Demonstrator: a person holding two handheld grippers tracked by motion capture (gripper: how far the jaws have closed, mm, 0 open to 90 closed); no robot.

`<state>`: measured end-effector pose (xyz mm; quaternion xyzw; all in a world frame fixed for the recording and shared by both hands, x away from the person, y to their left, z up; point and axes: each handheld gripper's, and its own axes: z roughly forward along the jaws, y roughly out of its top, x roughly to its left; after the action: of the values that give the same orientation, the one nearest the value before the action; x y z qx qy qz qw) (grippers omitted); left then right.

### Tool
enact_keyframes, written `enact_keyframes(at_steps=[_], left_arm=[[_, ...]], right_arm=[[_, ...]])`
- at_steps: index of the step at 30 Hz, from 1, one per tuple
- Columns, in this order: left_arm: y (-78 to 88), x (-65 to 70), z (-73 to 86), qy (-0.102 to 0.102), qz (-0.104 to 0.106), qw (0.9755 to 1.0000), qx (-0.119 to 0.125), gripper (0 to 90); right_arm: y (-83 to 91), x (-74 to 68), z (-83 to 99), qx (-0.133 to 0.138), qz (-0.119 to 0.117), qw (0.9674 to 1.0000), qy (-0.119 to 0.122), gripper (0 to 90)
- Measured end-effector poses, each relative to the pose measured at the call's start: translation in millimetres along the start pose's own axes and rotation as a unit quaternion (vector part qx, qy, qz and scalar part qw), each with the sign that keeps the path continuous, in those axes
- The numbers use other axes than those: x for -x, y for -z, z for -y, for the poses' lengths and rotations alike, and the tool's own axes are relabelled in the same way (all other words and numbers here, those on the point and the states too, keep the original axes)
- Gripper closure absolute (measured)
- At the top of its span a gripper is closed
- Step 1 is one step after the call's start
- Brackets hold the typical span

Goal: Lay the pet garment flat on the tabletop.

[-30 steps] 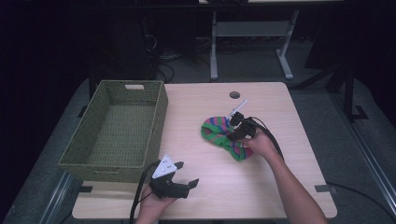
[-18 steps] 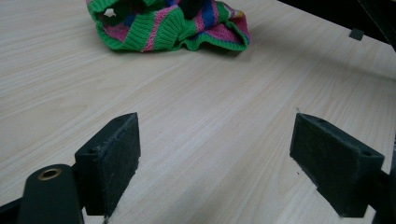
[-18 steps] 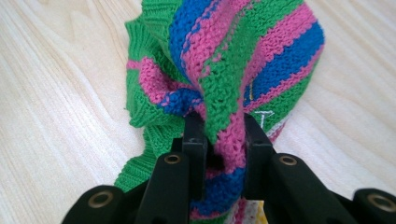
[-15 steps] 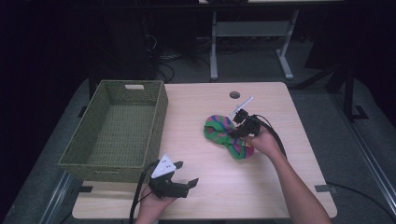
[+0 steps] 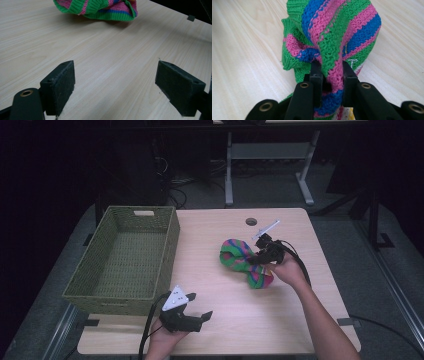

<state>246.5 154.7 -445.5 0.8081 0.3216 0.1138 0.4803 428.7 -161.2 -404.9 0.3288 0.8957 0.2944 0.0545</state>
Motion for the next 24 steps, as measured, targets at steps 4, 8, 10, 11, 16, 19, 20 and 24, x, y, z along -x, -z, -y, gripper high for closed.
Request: enact_keyframes(at_steps=[4, 8, 10, 11, 16, 19, 20, 24], left_arm=[[-0.9, 0.7, -0.1, 0.001, 0.001, 1.0000, 0.001, 15.8], [-0.9, 1.1, 0.1, 0.004, 0.000, 1.0000, 0.004, 15.8], [-0.6, 0.4, 0.1, 0.003, 0.001, 1.0000, 0.003, 15.8], [-0.5, 0.3, 0.2, 0.004, 0.000, 1.0000, 0.004, 15.8], [0.3, -0.4, 0.1, 0.003, 0.000, 1.0000, 0.003, 15.8], [0.3, -0.4, 0.1, 0.005, 0.000, 1.0000, 0.005, 15.8], [0.4, -0.2, 0.1, 0.005, 0.000, 1.0000, 0.005, 15.8], [-0.1, 0.2, 0.3, 0.010, 0.000, 0.9999, 0.010, 15.8]], right_arm=[[9.1, -2.3, -0.6, 0.002, 0.001, 1.0000, 0.007, 75.9], [14.2, -2.9, -0.9, 0.006, -0.001, 0.9999, 0.011, 75.9], [17.1, -3.3, -1.3, 0.008, -0.002, 0.9998, 0.015, 75.9], [18.9, -4.1, -1.7, 0.008, -0.001, 0.9999, 0.013, 75.9], [26.6, -6.3, -1.6, 0.017, -0.006, 0.9997, 0.019, 75.9], [29.9, -7.5, -1.6, 0.017, -0.007, 0.9996, 0.023, 75.9], [32.0, -8.0, -1.5, 0.018, -0.008, 0.9994, 0.028, 75.9], [36.7, -8.6, -1.5, 0.021, -0.012, 0.9993, 0.028, 75.9]])
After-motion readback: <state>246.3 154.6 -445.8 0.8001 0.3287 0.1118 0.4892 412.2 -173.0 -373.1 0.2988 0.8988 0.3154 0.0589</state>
